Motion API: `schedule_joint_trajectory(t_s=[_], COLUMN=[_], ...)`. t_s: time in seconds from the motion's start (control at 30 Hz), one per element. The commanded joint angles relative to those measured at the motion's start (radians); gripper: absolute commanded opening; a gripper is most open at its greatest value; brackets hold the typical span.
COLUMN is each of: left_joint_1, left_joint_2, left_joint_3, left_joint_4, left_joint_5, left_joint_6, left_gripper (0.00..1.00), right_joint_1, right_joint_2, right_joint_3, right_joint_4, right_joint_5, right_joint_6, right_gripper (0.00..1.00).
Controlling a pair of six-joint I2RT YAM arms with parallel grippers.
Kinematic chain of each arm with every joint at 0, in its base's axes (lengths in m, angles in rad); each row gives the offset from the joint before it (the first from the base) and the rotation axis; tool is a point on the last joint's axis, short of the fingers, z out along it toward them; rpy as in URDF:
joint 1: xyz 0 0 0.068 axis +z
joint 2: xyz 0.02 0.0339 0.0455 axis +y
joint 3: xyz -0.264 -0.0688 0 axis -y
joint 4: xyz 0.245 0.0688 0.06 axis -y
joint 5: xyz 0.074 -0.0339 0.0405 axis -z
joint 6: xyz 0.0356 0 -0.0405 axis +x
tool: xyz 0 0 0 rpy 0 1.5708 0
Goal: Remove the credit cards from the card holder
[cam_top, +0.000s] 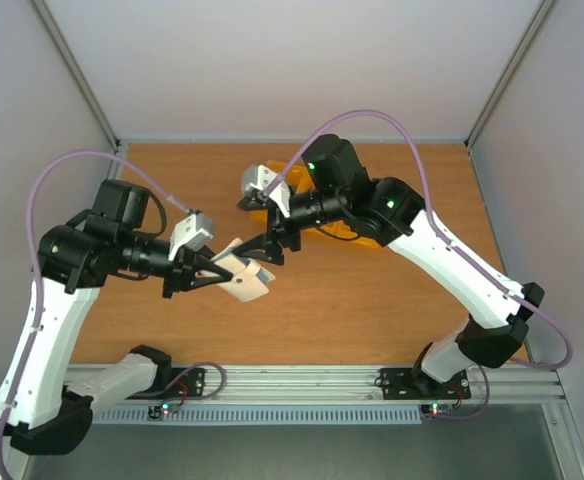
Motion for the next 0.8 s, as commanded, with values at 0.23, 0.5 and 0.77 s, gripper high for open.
schedule_joint_trajectory(t_s=[0.23,0.5,0.77], left_joint_1=[0.017,0.017,0.018], left_joint_2=[0.206,0.175,0.154], left_joint_3=[0.082,0.073,0.035], left_joint_4=[0.041,0.093,0.093], left_joint_5=[-0.722,-0.678,-0.574], left_joint_6=[-0.64,-0.805,-0.826], left_gripper=[0.0,0.0,0.0], right_joint_1=[0.094,0.242,0.242], right_joint_2=[-0.148,-0.021,0.04], right_joint_3=[-0.259,-0.3,-0.297], right_joint_4=[0.082,0.247,0.356], right_joint_5=[0.788,0.758,0.853], right_joint_6=[0.052,0.05,0.067], right_gripper=[0.91,0.82,0.57])
